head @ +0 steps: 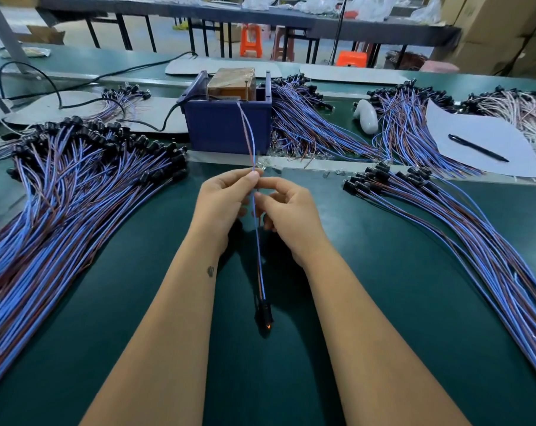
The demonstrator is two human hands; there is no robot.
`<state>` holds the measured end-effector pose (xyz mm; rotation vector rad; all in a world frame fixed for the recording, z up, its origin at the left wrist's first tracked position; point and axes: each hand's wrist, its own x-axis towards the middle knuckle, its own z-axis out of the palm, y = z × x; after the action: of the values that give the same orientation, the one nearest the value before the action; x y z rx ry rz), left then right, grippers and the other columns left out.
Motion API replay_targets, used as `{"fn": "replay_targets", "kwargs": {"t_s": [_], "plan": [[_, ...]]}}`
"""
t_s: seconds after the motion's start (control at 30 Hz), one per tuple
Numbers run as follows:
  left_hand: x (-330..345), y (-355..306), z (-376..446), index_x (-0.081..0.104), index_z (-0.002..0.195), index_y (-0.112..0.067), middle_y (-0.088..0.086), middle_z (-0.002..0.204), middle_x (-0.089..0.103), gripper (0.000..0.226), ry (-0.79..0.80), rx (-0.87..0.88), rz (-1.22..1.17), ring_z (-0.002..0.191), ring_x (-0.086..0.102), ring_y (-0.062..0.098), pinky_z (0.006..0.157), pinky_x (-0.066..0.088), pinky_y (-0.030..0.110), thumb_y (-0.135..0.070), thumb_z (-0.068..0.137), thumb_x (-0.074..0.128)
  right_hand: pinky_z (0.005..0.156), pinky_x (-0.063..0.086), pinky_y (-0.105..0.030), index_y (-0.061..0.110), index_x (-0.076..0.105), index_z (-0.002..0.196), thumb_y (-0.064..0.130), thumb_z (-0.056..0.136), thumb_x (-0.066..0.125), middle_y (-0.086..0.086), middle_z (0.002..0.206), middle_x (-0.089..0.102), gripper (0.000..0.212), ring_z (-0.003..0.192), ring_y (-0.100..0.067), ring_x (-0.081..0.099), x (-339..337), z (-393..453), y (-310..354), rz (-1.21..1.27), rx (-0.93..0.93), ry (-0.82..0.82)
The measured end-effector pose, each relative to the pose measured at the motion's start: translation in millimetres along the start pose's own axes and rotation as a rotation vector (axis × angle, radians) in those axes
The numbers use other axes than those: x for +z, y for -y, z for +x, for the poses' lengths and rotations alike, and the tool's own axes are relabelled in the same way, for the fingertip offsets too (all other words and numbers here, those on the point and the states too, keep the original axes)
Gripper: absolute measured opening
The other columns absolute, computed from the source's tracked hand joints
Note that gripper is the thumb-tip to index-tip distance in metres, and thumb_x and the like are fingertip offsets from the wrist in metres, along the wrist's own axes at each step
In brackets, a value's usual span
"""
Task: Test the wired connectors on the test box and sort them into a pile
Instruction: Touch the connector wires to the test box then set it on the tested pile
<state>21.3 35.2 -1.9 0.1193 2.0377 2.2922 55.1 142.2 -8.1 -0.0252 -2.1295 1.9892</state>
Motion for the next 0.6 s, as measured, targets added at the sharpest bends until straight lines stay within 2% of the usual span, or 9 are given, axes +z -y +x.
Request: {"fn": "replay_targets", "kwargs": {"t_s": [0.07, 0.2, 0.3, 0.37, 0.4, 0.43, 0.5, 0.6], "plan": [[-1, 0, 1, 0.076, 0.095, -0.02, -0.015, 0.063, 0.066, 0.011, -0.032, 0.036, 0.027, 0.058, 0.057, 0.001, 0.061, 0.046, 0.017, -0.022, 0.092, 0.066, 0.043, 0.037, -0.017, 0.016, 0.07, 0.096, 0.006, 0.095, 0.058, -0.006, 0.06, 0.055, 0.016, 0.04, -0.006, 0.041, -1, -1, 1, -0.006, 0.01, 0.018], [-5, 1, 6, 0.074, 0.086, -0.015, -0.01, 0.053, 0.05, 0.011, -0.064, 0.006, -0.078, 0.051, 0.044, 0.008, 0.054, 0.04, 0.019, -0.019, 0.091, 0.066, 0.041, 0.036, -0.015, 0.015, 0.069, 0.09, 0.006, 0.099, 0.047, -0.005, 0.062, 0.06, 0.025, 0.039, -0.006, 0.047, -1, 0, 1, 0.046, 0.042, 0.057], [-8, -1, 8, 0.067, 0.082, -0.01, -0.007, 0.052, 0.047, 0.013, -0.064, -0.018, -0.29, 0.047, 0.042, 0.006, 0.045, 0.038, 0.016, -0.01, 0.094, 0.062, 0.057, 0.046, -0.021, 0.024, 0.065, 0.115, -0.001, 0.09, 0.056, -0.008, 0.073, 0.061, 0.037, 0.053, -0.009, 0.051, 2, 0, -4, -0.181, -0.016, 0.092], [-10, -2, 10, 0.063, 0.08, -0.011, -0.006, 0.053, 0.05, 0.015, -0.076, -0.022, -0.369, 0.047, 0.044, 0.006, 0.044, 0.04, 0.017, -0.008, 0.094, 0.061, 0.07, 0.049, -0.027, 0.039, 0.056, 0.13, 0.01, 0.083, 0.072, -0.007, 0.08, 0.062, 0.058, 0.063, -0.011, 0.051, 4, -1, -7, -0.3, -0.057, 0.152], [-11, -1, 10, 0.061, 0.078, -0.012, -0.007, 0.053, 0.05, 0.017, -0.09, -0.021, -0.371, 0.047, 0.044, 0.006, 0.044, 0.04, 0.017, -0.007, 0.095, 0.06, 0.07, 0.049, -0.026, 0.044, 0.052, 0.133, 0.015, 0.082, 0.075, -0.006, 0.081, 0.062, 0.063, 0.064, -0.011, 0.05, 4, -2, -7, -0.27, -0.068, 0.173], [-12, 1, 10, 0.06, 0.077, -0.013, -0.007, 0.053, 0.051, 0.019, -0.109, -0.019, -0.347, 0.048, 0.045, 0.006, 0.046, 0.042, 0.018, -0.007, 0.095, 0.059, 0.067, 0.049, -0.023, 0.044, 0.052, 0.133, 0.017, 0.083, 0.075, -0.006, 0.079, 0.06, 0.061, 0.065, -0.011, 0.049, 4, -2, -6, -0.176, -0.075, 0.182], [-11, 2, 10, 0.06, 0.074, -0.016, -0.007, 0.055, 0.053, 0.021, -0.15, -0.017, -0.258, 0.051, 0.047, 0.006, 0.053, 0.047, 0.018, -0.009, 0.094, 0.062, 0.06, 0.047, -0.019, 0.04, 0.057, 0.13, 0.018, 0.092, 0.066, -0.007, 0.078, 0.057, 0.044, 0.063, -0.01, 0.052, 1, -3, -1, 0.07, -0.077, 0.16], [-10, 2, 7, 0.065, 0.072, -0.02, -0.007, 0.062, 0.059, 0.02, -0.133, 0.043, -0.152, 0.058, 0.052, 0.006, 0.062, 0.049, 0.018, -0.008, 0.088, 0.07, 0.053, 0.041, -0.019, 0.033, 0.063, 0.118, 0.021, 0.103, 0.047, -0.006, 0.078, 0.062, 0.025, 0.055, -0.009, 0.052, -6, 1, -1, 0.211, -0.027, -0.007]]}}
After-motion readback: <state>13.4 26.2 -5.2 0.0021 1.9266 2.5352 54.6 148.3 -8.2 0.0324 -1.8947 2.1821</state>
